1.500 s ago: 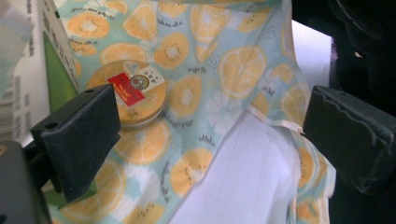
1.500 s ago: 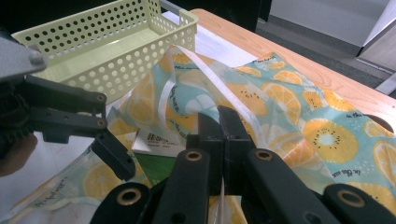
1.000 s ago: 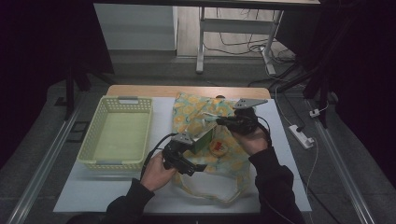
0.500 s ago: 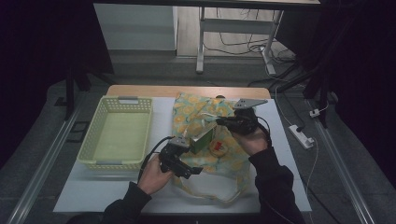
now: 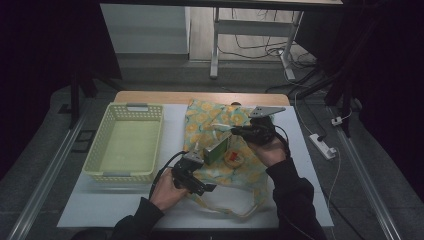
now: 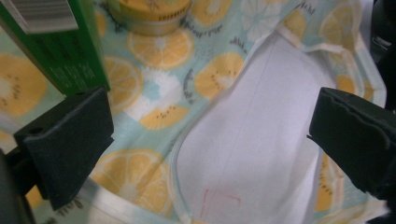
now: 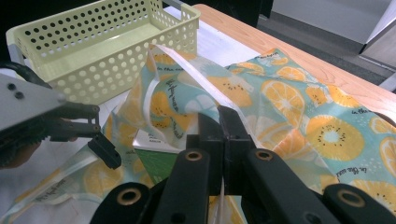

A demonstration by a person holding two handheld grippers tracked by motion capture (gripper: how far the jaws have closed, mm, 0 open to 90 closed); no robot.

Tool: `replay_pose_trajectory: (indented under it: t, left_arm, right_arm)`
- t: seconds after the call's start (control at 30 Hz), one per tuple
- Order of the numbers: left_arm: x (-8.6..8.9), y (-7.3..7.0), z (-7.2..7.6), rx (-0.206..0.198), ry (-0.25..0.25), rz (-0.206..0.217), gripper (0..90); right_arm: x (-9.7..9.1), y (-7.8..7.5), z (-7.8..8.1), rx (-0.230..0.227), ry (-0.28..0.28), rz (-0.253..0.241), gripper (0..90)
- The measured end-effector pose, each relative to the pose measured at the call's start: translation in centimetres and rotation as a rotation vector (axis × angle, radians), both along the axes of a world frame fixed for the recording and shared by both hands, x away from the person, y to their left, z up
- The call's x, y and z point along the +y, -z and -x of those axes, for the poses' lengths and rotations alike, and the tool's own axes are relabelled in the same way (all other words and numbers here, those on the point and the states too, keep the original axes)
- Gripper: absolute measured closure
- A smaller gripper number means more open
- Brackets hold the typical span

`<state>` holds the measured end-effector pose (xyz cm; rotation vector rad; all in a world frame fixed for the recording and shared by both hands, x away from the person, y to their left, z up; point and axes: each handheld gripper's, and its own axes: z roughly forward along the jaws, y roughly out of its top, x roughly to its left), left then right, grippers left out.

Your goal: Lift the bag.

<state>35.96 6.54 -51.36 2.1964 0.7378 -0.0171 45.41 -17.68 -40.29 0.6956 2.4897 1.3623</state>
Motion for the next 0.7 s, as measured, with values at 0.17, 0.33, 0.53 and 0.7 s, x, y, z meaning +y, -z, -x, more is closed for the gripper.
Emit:
replay_pose_trajectory:
  t: [0.17, 0.33, 0.53, 0.7]
  left_arm:
    - [-0.2, 1.1, -0.2, -0.002, 0.005, -0.032, 0.5]
    - [-0.5, 1.8, -0.3, -0.007, 0.001, -0.063, 0.8]
    - [-1.1, 2.3, -0.3, -0.036, 0.001, -0.129, 4.1]
    - [-1.4, 2.2, 0.2, -0.11, -0.019, -0.213, 16.8]
  right_arm:
    - [0.0, 0.0, 0.0, -0.001, 0.002, 0.003, 89.4]
    - [0.1, 0.1, -0.1, 0.003, 0.002, 0.006, 89.4]
    - [0.1, 0.2, -0.1, 0.002, 0.002, 0.006, 89.4]
    - [-0.1, 0.1, -0.1, 0.001, 0.008, 0.003, 89.4]
